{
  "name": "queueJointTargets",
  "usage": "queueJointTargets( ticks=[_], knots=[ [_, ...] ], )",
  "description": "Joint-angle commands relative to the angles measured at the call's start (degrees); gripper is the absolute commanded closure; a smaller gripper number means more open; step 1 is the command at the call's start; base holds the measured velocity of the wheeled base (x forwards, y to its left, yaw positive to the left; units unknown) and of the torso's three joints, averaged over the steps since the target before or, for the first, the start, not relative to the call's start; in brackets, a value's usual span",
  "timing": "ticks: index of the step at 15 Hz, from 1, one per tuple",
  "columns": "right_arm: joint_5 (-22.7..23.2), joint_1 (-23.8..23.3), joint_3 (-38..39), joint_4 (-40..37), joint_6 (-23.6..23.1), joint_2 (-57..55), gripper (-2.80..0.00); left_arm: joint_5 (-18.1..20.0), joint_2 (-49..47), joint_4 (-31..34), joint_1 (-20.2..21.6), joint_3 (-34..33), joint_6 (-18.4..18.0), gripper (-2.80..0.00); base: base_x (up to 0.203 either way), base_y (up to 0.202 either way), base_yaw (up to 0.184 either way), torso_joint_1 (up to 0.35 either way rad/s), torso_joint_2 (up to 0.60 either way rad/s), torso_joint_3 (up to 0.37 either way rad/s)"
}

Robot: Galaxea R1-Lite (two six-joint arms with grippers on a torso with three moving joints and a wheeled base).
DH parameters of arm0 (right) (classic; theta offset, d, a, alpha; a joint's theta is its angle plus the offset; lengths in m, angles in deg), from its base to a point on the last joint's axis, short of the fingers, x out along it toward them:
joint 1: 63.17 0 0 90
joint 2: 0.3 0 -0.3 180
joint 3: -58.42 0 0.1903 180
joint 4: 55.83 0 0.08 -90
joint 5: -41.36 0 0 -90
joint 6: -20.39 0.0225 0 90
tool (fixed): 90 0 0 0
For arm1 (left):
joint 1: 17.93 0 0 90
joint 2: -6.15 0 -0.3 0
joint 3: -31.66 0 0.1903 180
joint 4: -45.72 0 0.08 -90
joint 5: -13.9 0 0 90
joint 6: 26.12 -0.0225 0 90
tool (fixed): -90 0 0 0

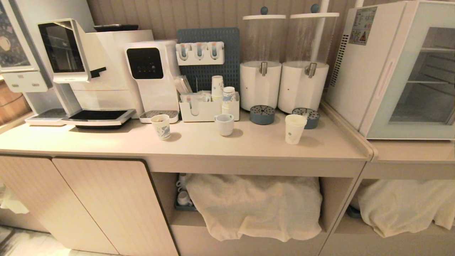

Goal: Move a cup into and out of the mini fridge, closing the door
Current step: Open the freezer door

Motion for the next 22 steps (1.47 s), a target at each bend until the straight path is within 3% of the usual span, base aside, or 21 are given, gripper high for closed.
queueJointTargets(
  ticks=[1,22],
  knots=[
    [0.00,0.00,0.01,-0.01,0.00,0.02,0.00,-0.02,-0.07,-0.03,0.04,-1.05,0.03,-2.80,0.000,0.000,0.000,0.000,0.00,0.000],
    [0.00,0.00,0.01,-0.01,0.00,0.02,0.00,-0.02,-0.07,-0.12,0.04,-1.05,-0.68,-2.80,0.000,0.000,0.000,0.000,0.00,0.000]
  ],
)
